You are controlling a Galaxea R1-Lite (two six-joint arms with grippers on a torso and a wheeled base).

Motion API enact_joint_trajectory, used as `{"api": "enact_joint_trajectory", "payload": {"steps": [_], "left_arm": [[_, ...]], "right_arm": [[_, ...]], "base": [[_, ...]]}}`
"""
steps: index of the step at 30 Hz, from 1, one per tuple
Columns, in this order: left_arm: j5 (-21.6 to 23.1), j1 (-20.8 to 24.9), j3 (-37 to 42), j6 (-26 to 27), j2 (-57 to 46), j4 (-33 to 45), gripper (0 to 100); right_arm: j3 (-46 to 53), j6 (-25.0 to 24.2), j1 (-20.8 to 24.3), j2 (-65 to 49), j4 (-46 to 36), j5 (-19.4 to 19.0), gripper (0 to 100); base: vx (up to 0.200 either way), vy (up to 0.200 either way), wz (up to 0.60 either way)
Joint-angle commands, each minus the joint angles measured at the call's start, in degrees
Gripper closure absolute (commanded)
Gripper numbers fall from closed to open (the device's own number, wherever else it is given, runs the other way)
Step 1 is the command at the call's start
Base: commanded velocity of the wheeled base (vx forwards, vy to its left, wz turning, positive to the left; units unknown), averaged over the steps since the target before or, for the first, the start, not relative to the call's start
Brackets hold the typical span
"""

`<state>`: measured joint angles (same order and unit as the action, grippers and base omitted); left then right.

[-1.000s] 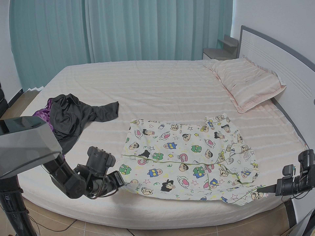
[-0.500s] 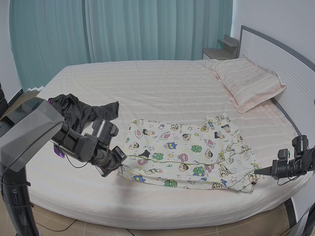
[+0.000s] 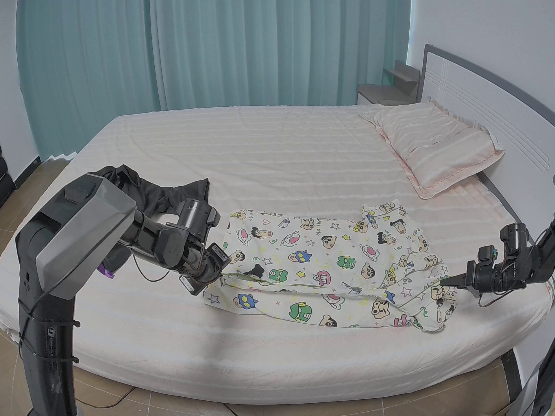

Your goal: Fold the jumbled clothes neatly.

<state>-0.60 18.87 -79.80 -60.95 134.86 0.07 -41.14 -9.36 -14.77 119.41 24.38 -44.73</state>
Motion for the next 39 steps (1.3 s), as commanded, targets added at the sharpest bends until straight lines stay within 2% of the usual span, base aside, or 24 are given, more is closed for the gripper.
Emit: {"api": "enact_joint_trajectory", "payload": {"steps": [1,16,23,30,31,33,39], "left_arm": [[-1.25,0.38,-2.91,0.22,3.74,0.10,100],[-1.51,0.29,-12.57,0.04,7.96,5.11,100],[-1.51,0.38,-15.47,0.04,9.72,6.17,100],[-0.81,0.38,-19.43,-0.22,10.33,10.74,100],[-0.81,0.38,-19.52,-0.22,10.33,10.83,0],[-0.81,0.38,-21.10,-0.57,10.68,12.67,0],[-0.81,-0.77,-19.78,-3.38,9.45,14.17,0]], "right_arm": [[-2.45,-0.31,0.80,3.20,-0.04,0.61,100],[-8.34,-0.48,1.15,7.24,-0.04,5.62,100],[-10.36,-0.48,1.24,9.35,-0.04,6.23,100],[-12.65,-1.71,1.24,10.67,-0.12,7.20,100],[-12.73,-2.15,1.24,10.67,-0.04,7.20,0],[-12.91,-5.93,1.50,9.88,0.14,7.20,0],[-9.66,-7.86,0.27,5.75,0.05,8.08,0]], "base": [[0.000,0.000,0.00],[0.000,0.000,0.00],[0.000,0.000,0.00],[0.000,0.000,0.00],[0.000,0.000,0.00],[0.000,0.000,0.00],[0.000,0.000,0.00]]}}
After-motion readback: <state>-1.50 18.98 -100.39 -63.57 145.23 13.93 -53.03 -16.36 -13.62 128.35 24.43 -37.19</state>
